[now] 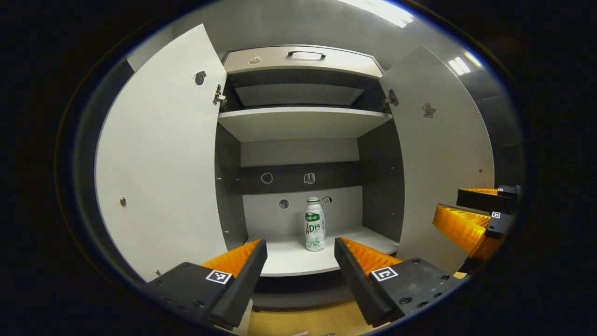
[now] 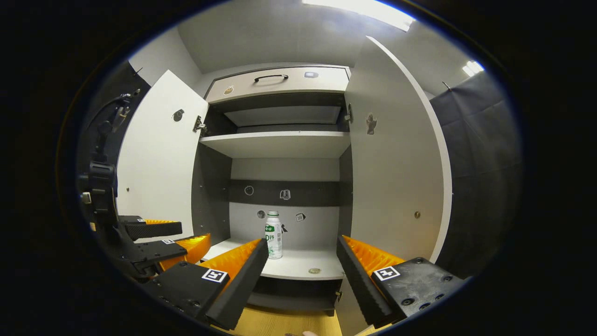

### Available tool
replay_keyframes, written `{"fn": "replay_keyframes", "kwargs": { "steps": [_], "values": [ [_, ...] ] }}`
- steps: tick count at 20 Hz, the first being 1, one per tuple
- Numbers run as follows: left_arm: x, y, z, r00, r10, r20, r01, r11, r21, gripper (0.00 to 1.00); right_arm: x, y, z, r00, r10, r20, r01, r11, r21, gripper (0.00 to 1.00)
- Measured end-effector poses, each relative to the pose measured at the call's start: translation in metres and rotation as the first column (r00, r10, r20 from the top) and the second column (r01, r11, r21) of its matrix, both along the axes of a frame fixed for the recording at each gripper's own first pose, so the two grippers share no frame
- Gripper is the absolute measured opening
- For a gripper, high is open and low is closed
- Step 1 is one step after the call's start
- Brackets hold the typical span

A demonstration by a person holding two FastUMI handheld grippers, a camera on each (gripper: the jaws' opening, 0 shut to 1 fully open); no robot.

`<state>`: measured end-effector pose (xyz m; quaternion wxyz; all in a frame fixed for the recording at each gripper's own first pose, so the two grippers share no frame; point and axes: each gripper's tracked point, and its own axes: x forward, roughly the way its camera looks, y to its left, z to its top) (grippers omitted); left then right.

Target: Grasp the bottle in the cabinet with the left hand and place it on the coaster, then close the right door with the right hand and the left door with the left hand.

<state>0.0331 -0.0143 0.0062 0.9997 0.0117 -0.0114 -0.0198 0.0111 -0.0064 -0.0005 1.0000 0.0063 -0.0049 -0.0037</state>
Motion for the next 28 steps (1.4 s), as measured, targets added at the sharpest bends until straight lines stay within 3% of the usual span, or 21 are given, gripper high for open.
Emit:
{"fn": "replay_keyframes", "kwargs": {
  "steps": [12,13,14,20,23,28],
  "values": [
    [0.115,-0.014,0.017,0.996,-0.027,0.081,0.023,0.999,0.050,0.92,0.001,-0.015,-0.007,0.999,-0.032,-0.001,0.032,0.999,-0.028,0.98],
    [0.127,-0.020,0.016,0.996,-0.041,0.084,0.037,0.998,0.051,0.96,0.002,-0.016,-0.009,0.999,-0.036,-0.004,0.036,0.999,-0.032,0.98],
    [0.138,-0.027,0.014,0.994,-0.061,0.088,0.057,0.997,0.050,0.92,0.003,-0.019,-0.012,0.999,-0.041,-0.010,0.040,0.999,-0.037,0.98],
    [0.206,-0.042,-0.001,0.994,-0.069,0.090,0.067,0.998,0.021,0.92,0.012,-0.024,-0.029,0.998,-0.042,-0.036,0.040,0.998,-0.038,0.97],
    [0.236,-0.044,-0.016,0.996,-0.054,0.068,0.051,0.998,0.046,0.91,0.019,-0.027,-0.034,0.998,-0.045,-0.052,0.043,0.998,-0.048,0.97],
    [0.274,-0.047,-0.052,0.998,-0.056,-0.022,0.056,0.998,-0.027,0.92,0.027,-0.028,-0.041,0.996,-0.046,-0.072,0.042,0.997,-0.065,0.98]
  ]
}}
